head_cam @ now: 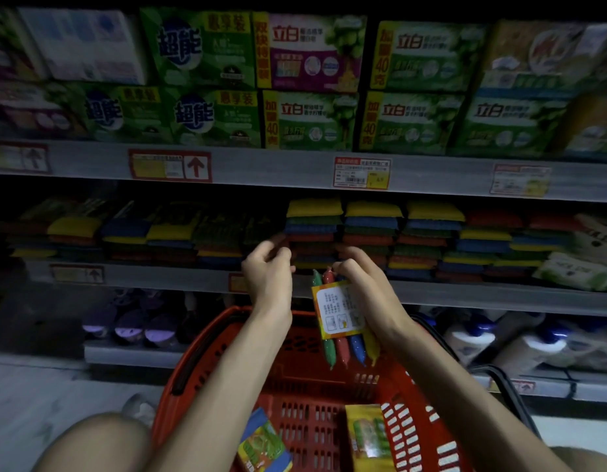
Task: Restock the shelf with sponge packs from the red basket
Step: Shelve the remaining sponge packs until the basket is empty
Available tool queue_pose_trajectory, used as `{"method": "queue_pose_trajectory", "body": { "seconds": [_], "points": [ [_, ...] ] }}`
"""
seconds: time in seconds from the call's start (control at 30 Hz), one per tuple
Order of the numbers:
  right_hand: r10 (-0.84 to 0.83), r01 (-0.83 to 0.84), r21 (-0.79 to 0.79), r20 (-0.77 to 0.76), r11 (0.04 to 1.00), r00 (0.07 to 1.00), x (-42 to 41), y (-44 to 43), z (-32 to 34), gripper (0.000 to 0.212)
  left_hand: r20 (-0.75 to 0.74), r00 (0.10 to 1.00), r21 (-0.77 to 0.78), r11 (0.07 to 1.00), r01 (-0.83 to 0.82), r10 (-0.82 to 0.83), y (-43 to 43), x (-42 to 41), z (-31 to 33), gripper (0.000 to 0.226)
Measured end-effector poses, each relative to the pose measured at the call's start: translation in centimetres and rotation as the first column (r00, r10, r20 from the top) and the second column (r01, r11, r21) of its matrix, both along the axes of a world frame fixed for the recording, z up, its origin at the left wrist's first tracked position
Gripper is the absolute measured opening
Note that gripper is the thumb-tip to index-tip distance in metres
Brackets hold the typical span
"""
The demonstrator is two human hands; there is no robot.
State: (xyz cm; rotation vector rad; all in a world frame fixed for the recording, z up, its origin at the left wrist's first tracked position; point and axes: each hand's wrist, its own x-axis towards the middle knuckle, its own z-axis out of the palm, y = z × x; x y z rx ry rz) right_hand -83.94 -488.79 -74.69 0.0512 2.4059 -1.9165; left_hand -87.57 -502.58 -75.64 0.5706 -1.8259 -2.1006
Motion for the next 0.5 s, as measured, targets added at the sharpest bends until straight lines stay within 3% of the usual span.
{"method": "queue_pose_trajectory", "body": {
  "seconds": [0.3, 0.37, 0.5],
  "points": [
    [-0.084, 0.085, 0.023, -0.033, 0.996, 0.996, -0.1, 1.3, 0.0, 0.083, -0.035, 0.999, -0.091, 0.996, -0.005, 0.002, 0.2, -0.5, 0.0, 0.035],
    [-0.098, 0.098, 0.025, -0.015, 0.995, 0.995, -0.2, 1.5, -0.3, 0.079, -0.033, 0.999, -0.100, 0.995, 0.008, -0.012, 0.4, -0.6, 0.0, 0.038],
    [-0.125, 0.125, 0.001, -0.003, 0.992, 0.992, -0.6, 1.6, -0.7, 0.048, -0.040, 0.999, -0.110, 0.994, 0.013, -0.017, 0.5, -0.7, -0.1, 0.039]
  ]
}}
